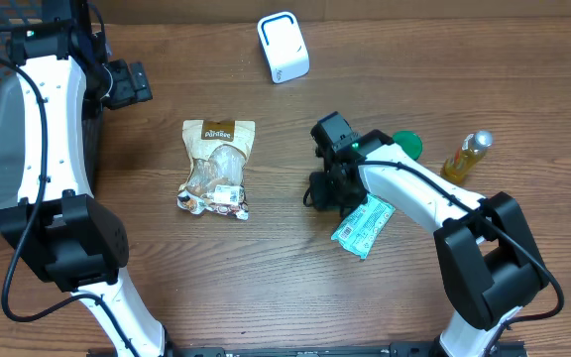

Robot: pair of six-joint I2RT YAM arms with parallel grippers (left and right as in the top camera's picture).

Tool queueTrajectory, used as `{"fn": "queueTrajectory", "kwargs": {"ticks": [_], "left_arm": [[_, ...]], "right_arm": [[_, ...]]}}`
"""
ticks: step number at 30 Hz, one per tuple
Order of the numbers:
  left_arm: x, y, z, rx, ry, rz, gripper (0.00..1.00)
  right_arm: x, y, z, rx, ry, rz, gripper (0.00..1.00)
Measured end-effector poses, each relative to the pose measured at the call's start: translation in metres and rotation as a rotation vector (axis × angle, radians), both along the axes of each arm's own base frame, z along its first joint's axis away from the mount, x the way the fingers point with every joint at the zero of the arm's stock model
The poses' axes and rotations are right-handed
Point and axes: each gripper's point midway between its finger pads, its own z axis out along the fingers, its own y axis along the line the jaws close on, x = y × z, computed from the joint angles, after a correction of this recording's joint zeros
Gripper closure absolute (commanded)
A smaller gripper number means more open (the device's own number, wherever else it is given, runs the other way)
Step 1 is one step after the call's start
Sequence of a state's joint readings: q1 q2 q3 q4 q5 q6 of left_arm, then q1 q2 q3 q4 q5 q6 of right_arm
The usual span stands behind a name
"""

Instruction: Scan the item barcode

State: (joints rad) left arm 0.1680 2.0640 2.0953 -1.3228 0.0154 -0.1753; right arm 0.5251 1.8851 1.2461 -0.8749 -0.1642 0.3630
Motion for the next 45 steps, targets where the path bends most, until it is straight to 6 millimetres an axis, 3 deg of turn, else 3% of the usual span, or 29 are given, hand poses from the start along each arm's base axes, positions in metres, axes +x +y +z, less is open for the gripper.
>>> {"fn": "queueTrajectory", "kwargs": {"ticks": [9, 23, 26, 28, 35, 40, 45], "left_arm": [[0.000, 0.000, 0.000, 0.000, 0.000, 0.000, 0.01], [0.000, 0.000, 0.000, 0.000, 0.000, 0.000, 0.01], [0.000, 0.000, 0.000, -0.001, 0.000, 0.000, 0.00], [0.000, 0.000, 0.000, 0.000, 0.000, 0.000, 0.00], [0.000, 0.000, 0.000, 0.000, 0.000, 0.000, 0.01], [0.000, 0.000, 0.000, 0.000, 0.000, 0.000, 0.00], [0.000, 0.000, 0.000, 0.000, 0.000, 0.000, 0.01]], "right_arm": [[-0.025, -0.033, -0.021, -0.143, 0.061, -0.008, 0.76], [-0.036, -0.106, -0.015, -0.429, 0.116, -0.075, 0.72], [-0.034, -0.111, -0.005, -0.438, 0.135, -0.092, 0.71], [-0.024, -0.102, 0.009, -0.409, 0.120, -0.094, 0.68], [0.043, -0.019, 0.072, -0.060, -0.079, -0.037, 0.64], [0.058, 0.026, 0.087, 0.116, -0.156, 0.023, 0.61], [0.060, 0.064, 0.097, 0.208, -0.224, 0.091, 0.48]]}}
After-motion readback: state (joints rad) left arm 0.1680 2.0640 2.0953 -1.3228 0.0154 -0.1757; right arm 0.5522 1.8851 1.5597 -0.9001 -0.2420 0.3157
